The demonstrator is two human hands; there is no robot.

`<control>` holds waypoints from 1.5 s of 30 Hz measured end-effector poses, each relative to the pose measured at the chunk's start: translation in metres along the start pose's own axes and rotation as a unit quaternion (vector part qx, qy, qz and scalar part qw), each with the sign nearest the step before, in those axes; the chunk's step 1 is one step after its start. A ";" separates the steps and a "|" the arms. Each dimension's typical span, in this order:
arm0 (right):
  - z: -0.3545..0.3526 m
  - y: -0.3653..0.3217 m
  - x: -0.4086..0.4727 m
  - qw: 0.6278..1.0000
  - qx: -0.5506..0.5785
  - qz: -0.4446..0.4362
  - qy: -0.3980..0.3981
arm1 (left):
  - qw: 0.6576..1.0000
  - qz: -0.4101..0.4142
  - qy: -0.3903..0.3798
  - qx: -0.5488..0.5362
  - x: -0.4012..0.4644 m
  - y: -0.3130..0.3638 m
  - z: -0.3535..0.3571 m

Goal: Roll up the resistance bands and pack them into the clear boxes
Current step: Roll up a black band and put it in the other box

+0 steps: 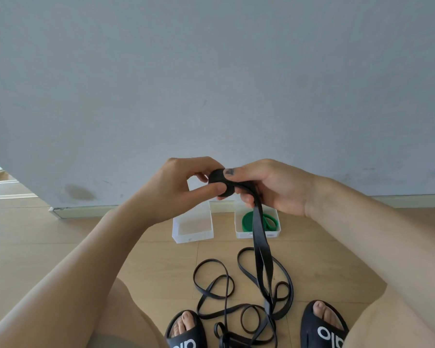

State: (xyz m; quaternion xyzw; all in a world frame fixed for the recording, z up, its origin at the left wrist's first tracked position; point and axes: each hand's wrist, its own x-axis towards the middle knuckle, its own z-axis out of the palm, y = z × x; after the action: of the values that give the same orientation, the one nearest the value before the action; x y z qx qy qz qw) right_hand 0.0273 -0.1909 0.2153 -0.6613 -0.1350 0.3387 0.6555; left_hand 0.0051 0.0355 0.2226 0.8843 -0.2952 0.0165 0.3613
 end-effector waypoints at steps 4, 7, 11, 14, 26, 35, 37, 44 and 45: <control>0.005 0.007 0.004 0.996 -0.077 0.001 0.044 | 0.994 -0.001 -0.023 0.104 0.002 0.000 0.004; 0.006 0.004 0.002 0.997 -0.075 0.000 0.022 | 0.993 0.021 -0.020 0.112 0.002 0.001 0.004; 0.002 -0.003 -0.006 0.998 -0.059 0.011 -0.014 | 0.997 0.011 -0.015 0.081 0.002 -0.002 0.001; 0.000 -0.005 -0.008 0.998 -0.065 -0.003 0.001 | 0.998 0.010 -0.004 0.066 0.003 -0.001 -0.002; 0.006 0.006 0.002 0.985 -0.142 -0.020 0.099 | 0.995 0.012 -0.004 0.094 0.002 0.004 0.007; 0.005 0.003 -0.001 1.000 0.012 -0.015 -0.021 | 0.999 -0.002 0.043 -0.003 0.002 0.001 0.002; 0.005 0.002 0.000 1.000 0.009 -0.025 -0.003 | 0.999 0.000 0.045 0.004 0.002 0.001 0.000; 0.007 0.006 0.005 0.993 -0.096 -0.011 0.067 | 0.997 -0.012 0.012 0.073 0.001 0.001 0.001; 0.007 0.006 0.004 0.994 -0.095 -0.006 0.061 | 0.998 -0.005 0.017 0.057 0.001 0.000 0.001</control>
State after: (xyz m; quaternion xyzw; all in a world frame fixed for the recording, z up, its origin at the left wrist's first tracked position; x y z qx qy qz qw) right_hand 0.0246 -0.1833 0.2090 -0.7394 -0.1304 0.2790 0.5988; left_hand 0.0056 0.0343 0.2219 0.9047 -0.2828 0.0465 0.3153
